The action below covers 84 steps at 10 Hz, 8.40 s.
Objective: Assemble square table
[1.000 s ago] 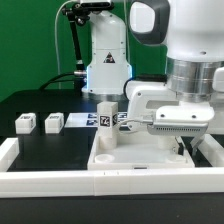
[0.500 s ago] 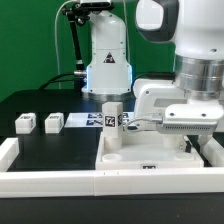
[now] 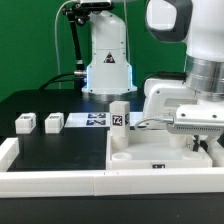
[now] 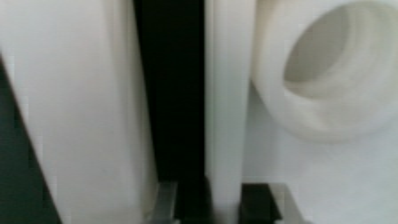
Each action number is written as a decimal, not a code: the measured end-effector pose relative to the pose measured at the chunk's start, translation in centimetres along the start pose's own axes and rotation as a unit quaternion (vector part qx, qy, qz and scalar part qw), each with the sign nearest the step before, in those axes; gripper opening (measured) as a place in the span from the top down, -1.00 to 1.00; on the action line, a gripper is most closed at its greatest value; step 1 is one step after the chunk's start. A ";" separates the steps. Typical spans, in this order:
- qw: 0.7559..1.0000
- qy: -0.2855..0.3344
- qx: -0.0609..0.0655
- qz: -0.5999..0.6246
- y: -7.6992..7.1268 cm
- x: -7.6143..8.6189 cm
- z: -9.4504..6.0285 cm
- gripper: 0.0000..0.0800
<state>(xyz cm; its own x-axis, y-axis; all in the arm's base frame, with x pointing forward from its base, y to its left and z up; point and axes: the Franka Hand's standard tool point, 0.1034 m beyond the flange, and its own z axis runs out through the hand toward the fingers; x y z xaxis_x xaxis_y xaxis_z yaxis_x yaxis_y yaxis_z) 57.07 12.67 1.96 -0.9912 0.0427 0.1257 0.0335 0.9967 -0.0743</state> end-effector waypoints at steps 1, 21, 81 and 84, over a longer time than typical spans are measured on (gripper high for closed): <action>1.000 0.006 0.008 -0.004 0.0 0.0 0.0 0.85; 0.992 -0.042 0.044 0.109 -5.1 0.2 -6.1 -0.62; -0.019 0.038 0.016 0.999 -27.4 12.4 0.4 -0.62; -0.005 0.043 0.021 0.999 -28.8 13.0 0.9 -0.62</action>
Offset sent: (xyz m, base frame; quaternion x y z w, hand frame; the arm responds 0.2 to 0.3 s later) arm 0.0000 0.0000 0.0000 0.0000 0.0000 0.0000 1.0000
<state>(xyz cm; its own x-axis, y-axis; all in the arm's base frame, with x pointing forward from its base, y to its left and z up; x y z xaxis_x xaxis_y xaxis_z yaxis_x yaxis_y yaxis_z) 43.10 -15.57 4.87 0.9843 -0.0541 -0.1678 -0.0565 -0.9984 -0.0091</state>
